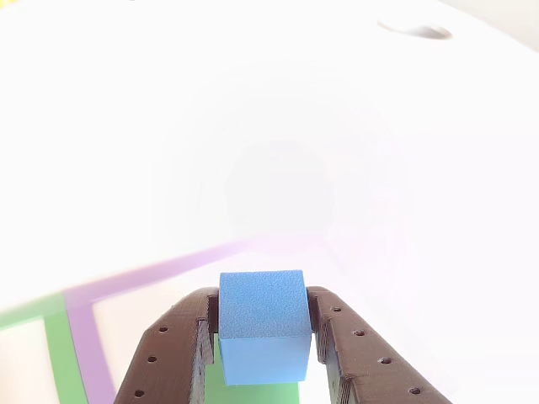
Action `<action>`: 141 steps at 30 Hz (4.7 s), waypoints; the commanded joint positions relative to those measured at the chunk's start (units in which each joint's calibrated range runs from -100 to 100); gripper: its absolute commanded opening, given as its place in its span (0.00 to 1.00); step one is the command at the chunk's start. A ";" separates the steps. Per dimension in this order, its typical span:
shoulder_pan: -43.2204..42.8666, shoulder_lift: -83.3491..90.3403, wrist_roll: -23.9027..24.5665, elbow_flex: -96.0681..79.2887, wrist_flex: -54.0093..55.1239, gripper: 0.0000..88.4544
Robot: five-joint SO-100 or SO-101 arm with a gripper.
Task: Tower of hanoi
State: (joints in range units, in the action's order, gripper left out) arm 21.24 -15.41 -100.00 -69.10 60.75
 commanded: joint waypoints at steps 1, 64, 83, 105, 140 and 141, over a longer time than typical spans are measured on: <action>-0.73 0.11 0.00 1.29 2.24 0.04; -3.51 59.78 0.00 37.38 -112.41 0.01; -18.66 63.09 0.00 72.01 -153.31 0.05; -13.86 82.38 0.00 0.38 -94.20 0.39; -16.45 12.38 0.00 -14.44 1.59 0.45; -16.45 10.85 0.00 -13.71 2.73 0.45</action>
State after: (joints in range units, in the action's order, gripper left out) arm 5.69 0.38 -100.00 -86.51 58.03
